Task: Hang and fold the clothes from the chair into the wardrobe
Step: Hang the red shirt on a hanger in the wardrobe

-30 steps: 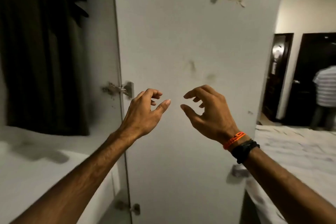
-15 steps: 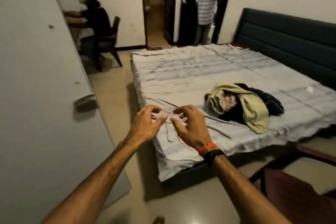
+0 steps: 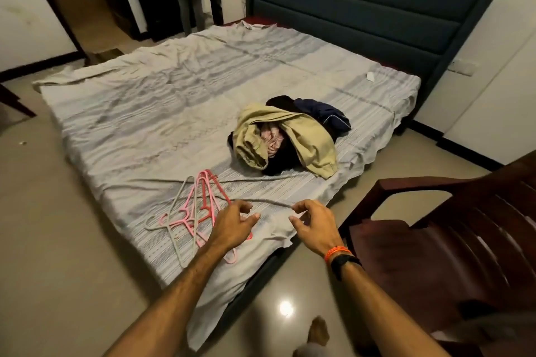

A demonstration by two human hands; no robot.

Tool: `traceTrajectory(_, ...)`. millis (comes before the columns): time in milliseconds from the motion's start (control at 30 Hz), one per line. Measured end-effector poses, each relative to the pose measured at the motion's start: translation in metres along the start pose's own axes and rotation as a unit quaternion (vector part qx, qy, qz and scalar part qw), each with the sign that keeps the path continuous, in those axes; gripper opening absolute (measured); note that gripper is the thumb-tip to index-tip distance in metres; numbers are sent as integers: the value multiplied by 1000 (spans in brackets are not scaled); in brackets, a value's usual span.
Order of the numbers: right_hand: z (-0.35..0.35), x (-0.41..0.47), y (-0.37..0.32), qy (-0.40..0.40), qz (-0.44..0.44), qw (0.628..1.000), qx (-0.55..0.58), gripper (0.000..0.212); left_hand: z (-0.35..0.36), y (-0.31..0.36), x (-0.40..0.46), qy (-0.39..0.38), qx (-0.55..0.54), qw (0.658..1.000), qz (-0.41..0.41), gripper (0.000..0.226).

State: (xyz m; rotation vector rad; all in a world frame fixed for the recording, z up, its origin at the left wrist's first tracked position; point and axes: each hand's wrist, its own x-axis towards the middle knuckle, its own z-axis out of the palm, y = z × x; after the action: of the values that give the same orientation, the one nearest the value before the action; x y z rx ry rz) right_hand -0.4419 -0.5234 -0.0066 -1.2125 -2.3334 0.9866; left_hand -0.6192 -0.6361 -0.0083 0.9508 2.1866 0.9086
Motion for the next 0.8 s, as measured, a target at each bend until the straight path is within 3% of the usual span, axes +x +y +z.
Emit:
traceTrajectory(167,-8,84,38,-1,23,1000,11,17,23,12,86,0,3,1000,-26,35)
traceTrajectory(433,-20,215,66,-78,-4,997,14,20,43,44,183,31,-5,996,-81,32)
traceTrajectory(800,-6,351,96,-134,33,990,-9,20,62,53,322,7,-39,989,-144,29)
